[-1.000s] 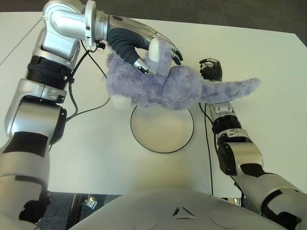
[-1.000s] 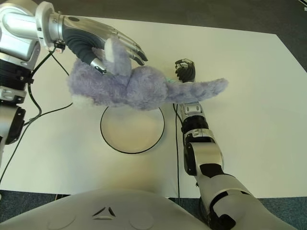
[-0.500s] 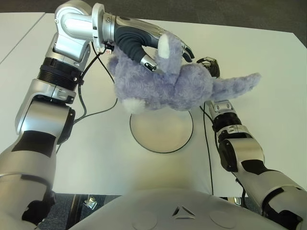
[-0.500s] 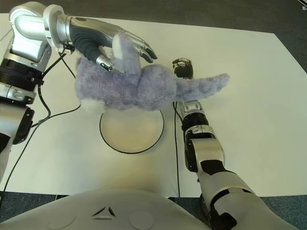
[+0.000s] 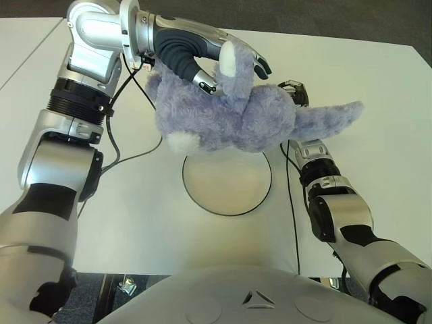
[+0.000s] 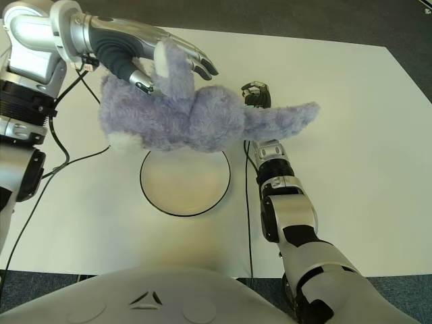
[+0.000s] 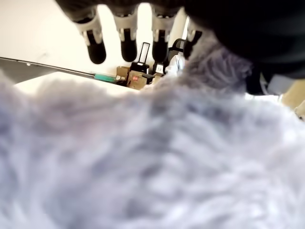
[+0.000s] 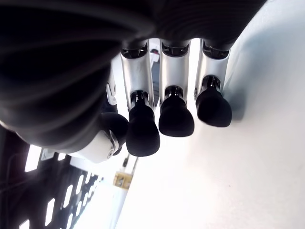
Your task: Put the doll into the plate.
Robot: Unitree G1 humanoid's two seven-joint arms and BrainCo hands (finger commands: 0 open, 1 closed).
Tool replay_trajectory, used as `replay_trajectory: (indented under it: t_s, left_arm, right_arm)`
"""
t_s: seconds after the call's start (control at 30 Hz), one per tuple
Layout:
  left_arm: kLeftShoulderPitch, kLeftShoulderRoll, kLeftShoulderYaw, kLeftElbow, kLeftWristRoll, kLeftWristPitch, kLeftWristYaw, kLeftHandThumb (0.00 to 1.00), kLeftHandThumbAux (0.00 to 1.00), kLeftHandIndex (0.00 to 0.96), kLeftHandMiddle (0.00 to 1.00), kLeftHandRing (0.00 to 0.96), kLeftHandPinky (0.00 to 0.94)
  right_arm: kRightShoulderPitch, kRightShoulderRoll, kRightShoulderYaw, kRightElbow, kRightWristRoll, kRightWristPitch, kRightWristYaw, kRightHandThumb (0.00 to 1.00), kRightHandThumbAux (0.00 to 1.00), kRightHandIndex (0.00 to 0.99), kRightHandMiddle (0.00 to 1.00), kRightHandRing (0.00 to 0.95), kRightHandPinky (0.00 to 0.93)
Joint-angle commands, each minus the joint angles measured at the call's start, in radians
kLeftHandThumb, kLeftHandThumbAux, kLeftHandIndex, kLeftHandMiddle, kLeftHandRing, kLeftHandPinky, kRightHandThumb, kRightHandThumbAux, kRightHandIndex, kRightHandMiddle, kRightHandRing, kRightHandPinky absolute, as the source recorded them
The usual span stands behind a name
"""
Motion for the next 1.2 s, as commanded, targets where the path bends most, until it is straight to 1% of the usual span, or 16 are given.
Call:
replay_trajectory:
  t_s: [0.03, 0.17, 0.27, 0.3, 0.37, 0.5, 0.57, 0.63, 0.73, 0.9, 1.0, 1.1, 1.2]
  left_arm:
    - [-0.014, 0.028, -0.008, -0.020, 0.031, 0.023, -0.018, 0.573, 0.196, 0.000, 0.000, 0.000, 0.000]
    - [-0.015, 0.029, -0.013, -0.025, 0.034, 0.027, -0.019, 0.578, 0.195, 0.000, 0.000, 0.000, 0.000]
    - [-0.014, 0.015, 0.002, -0.018, -0.009, 0.017, -0.020, 0.587, 0.200, 0.000, 0.000, 0.000, 0.000]
    - [-0.024, 0.016, 0.007, -0.024, -0.011, 0.028, -0.017, 0.591, 0.203, 0.000, 0.000, 0.000, 0.000]
    - [-0.038, 0.028, 0.005, -0.026, 0.038, 0.008, 0.005, 0.603, 0.206, 0.000, 0.000, 0.000, 0.000]
    - [-0.053, 0.037, -0.007, -0.007, 0.032, -0.017, -0.030, 0.599, 0.205, 0.000, 0.000, 0.000, 0.000]
    - [-0.052, 0.037, -0.010, -0.007, 0.013, 0.005, -0.050, 0.597, 0.204, 0.000, 0.000, 0.000, 0.000]
    - [-0.058, 0.043, -0.014, -0.009, 0.019, 0.018, -0.058, 0.597, 0.203, 0.000, 0.000, 0.000, 0.000]
    - [-0.068, 0.051, -0.021, -0.008, 0.038, 0.011, -0.066, 0.601, 0.193, 0.000, 0.000, 0.000, 0.000]
    - [-0.063, 0.048, -0.015, -0.011, 0.005, 0.031, -0.084, 0.588, 0.191, 0.000, 0.000, 0.000, 0.000]
    - [-0.060, 0.052, -0.009, -0.016, -0.009, 0.059, -0.092, 0.590, 0.198, 0.000, 0.000, 0.000, 0.000]
    - [-0.066, 0.063, -0.016, -0.012, 0.017, 0.043, -0.096, 0.586, 0.188, 0.000, 0.000, 0.000, 0.000]
    - [-0.065, 0.061, -0.015, -0.010, 0.010, 0.042, -0.099, 0.577, 0.182, 0.000, 0.000, 0.000, 0.000]
  right_arm:
    - [0.024, 0.014, 0.004, 0.038, 0.000, 0.024, 0.016, 0.707, 0.721, 0.441, 0.790, 0.796, 0.780]
    - [0.022, 0.014, 0.005, 0.041, -0.002, 0.023, 0.014, 0.707, 0.720, 0.441, 0.798, 0.805, 0.804]
    - [0.020, 0.014, 0.009, 0.044, -0.009, 0.019, 0.004, 0.707, 0.720, 0.441, 0.803, 0.807, 0.804]
    - [0.022, 0.015, 0.011, 0.039, -0.011, 0.021, 0.000, 0.708, 0.720, 0.441, 0.805, 0.808, 0.804]
    - [0.022, 0.014, 0.015, 0.035, -0.015, 0.027, -0.002, 0.708, 0.719, 0.441, 0.811, 0.812, 0.810]
    - [0.021, 0.015, 0.023, 0.032, -0.024, 0.032, -0.009, 0.709, 0.719, 0.442, 0.820, 0.817, 0.818]
    - [0.024, 0.014, 0.025, 0.029, -0.025, 0.033, -0.009, 0.709, 0.719, 0.442, 0.820, 0.815, 0.807]
    - [0.026, 0.013, 0.025, 0.027, -0.024, 0.037, -0.005, 0.709, 0.719, 0.441, 0.816, 0.812, 0.794]
    - [0.024, 0.013, 0.025, 0.037, -0.020, 0.035, 0.000, 0.708, 0.720, 0.441, 0.807, 0.805, 0.784]
    - [0.025, 0.014, 0.028, 0.048, -0.023, 0.022, -0.005, 0.707, 0.720, 0.441, 0.812, 0.813, 0.816]
    - [0.025, 0.017, 0.035, 0.041, -0.029, 0.025, -0.008, 0.709, 0.719, 0.442, 0.816, 0.816, 0.825]
    - [0.020, 0.016, 0.042, 0.047, -0.033, 0.026, -0.003, 0.710, 0.718, 0.442, 0.818, 0.816, 0.828]
    - [0.010, 0.009, 0.047, 0.064, -0.036, 0.023, -0.001, 0.712, 0.717, 0.442, 0.820, 0.817, 0.832]
